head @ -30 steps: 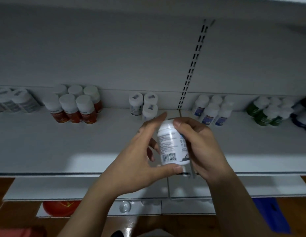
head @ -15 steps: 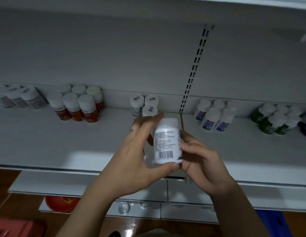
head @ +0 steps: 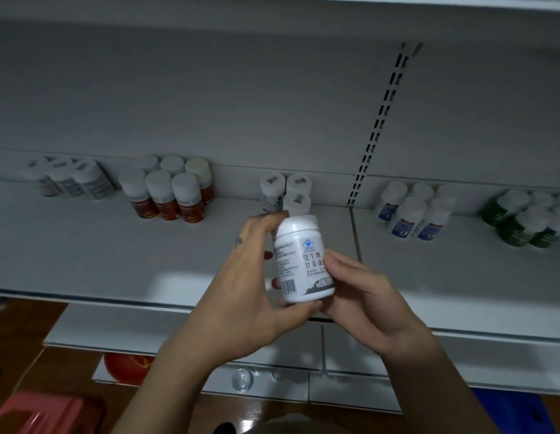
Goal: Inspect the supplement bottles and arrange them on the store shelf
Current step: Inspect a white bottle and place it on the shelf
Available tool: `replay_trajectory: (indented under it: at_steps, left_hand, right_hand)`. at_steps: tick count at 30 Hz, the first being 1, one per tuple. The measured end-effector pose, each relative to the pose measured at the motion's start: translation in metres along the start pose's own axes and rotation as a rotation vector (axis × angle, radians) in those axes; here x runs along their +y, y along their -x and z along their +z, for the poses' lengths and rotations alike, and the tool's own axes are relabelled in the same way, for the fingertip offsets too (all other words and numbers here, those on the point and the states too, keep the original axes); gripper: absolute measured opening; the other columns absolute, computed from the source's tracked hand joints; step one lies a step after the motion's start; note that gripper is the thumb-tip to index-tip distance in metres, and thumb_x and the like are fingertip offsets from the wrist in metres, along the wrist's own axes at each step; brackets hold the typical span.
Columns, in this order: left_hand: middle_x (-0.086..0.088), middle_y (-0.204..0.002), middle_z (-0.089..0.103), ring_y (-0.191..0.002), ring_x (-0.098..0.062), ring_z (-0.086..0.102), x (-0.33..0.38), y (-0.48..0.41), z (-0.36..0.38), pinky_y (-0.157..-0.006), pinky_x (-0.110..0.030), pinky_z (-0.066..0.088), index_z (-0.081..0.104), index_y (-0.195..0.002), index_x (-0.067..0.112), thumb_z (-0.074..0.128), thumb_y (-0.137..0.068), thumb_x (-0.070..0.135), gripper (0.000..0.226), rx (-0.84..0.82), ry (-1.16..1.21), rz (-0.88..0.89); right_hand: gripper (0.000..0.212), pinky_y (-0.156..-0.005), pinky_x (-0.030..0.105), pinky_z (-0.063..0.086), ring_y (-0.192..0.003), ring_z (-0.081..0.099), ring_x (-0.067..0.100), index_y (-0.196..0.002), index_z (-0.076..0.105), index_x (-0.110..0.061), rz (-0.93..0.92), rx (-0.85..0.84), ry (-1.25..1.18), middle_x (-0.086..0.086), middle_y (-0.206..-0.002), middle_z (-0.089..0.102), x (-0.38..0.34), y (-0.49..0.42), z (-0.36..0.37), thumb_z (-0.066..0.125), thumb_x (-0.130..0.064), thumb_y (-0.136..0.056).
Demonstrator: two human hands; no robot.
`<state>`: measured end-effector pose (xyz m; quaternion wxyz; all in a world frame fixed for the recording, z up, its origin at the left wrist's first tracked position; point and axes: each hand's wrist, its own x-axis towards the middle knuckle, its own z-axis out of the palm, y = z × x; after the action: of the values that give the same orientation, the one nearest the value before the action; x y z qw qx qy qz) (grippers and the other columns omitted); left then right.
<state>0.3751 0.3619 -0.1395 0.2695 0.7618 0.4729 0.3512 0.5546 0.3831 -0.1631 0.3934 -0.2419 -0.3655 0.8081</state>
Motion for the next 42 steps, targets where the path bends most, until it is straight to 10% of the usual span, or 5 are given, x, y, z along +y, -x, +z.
replay_trajectory:
  at_steps: [6, 14, 22, 32, 42]
  left_hand:
    - [0.029, -0.132, 0.03, -0.117, 0.008, 0.041, -0.01, 0.008, -0.013, -0.085, 0.001, 0.035, 0.016, -0.138, 0.056, 0.08, -0.07, 0.042, 0.095, -0.018, 0.001, 0.031]
    - [0.032, -0.132, 0.023, -0.121, 0.01, 0.036, -0.023, 0.012, -0.027, -0.092, 0.0, 0.032, 0.022, -0.135, 0.05, 0.075, -0.055, 0.068, 0.098, -0.009, -0.016, 0.027]
    - [0.031, -0.128, 0.031, -0.117, 0.007, 0.042, -0.046, 0.025, -0.049, -0.086, -0.006, 0.039, 0.029, -0.134, 0.051, 0.086, -0.059, 0.053, 0.094, -0.011, 0.01, 0.002]
    - [0.024, -0.131, 0.035, -0.121, 0.012, 0.035, -0.08, 0.038, -0.074, -0.091, 0.003, 0.027, 0.032, -0.136, 0.036, 0.082, -0.07, 0.035, 0.083, -0.066, 0.04, 0.007]
    - [0.011, -0.12, 0.047, -0.109, -0.008, 0.049, -0.099, 0.043, -0.088, -0.088, -0.02, 0.043, 0.042, -0.131, 0.026, 0.077, -0.063, 0.056, 0.083, -0.019, 0.032, 0.076]
  right_hand:
    - [0.049, -0.101, 0.056, 0.044, -0.12, 0.05, 0.049, -0.141, 0.048, -0.003, 0.001, -0.038, -0.036, 0.03, -0.14, 0.048, 0.011, -0.008, 0.013, 0.045, -0.016, -0.094]
    - [0.056, -0.095, 0.048, 0.05, -0.112, 0.058, 0.038, -0.138, 0.048, -0.001, -0.04, 0.08, -0.007, 0.027, -0.127, 0.056, 0.024, -0.015, 0.031, 0.059, -0.01, -0.084]
    - [0.055, -0.103, 0.055, 0.043, -0.113, 0.06, 0.036, -0.131, 0.06, -0.009, -0.022, 0.073, -0.078, 0.02, -0.129, 0.061, 0.047, -0.034, 0.051, 0.071, -0.036, -0.084]
    - [0.043, -0.084, 0.05, 0.054, -0.104, 0.061, 0.038, -0.133, 0.054, -0.004, -0.035, 0.209, -0.108, 0.025, -0.12, 0.061, 0.082, -0.061, 0.075, 0.041, -0.019, -0.095]
    - [0.043, -0.093, 0.041, 0.054, -0.109, 0.063, 0.036, -0.13, 0.056, 0.005, 0.016, 0.206, 0.025, 0.029, -0.123, 0.061, 0.095, -0.071, 0.095, 0.051, -0.019, -0.094]
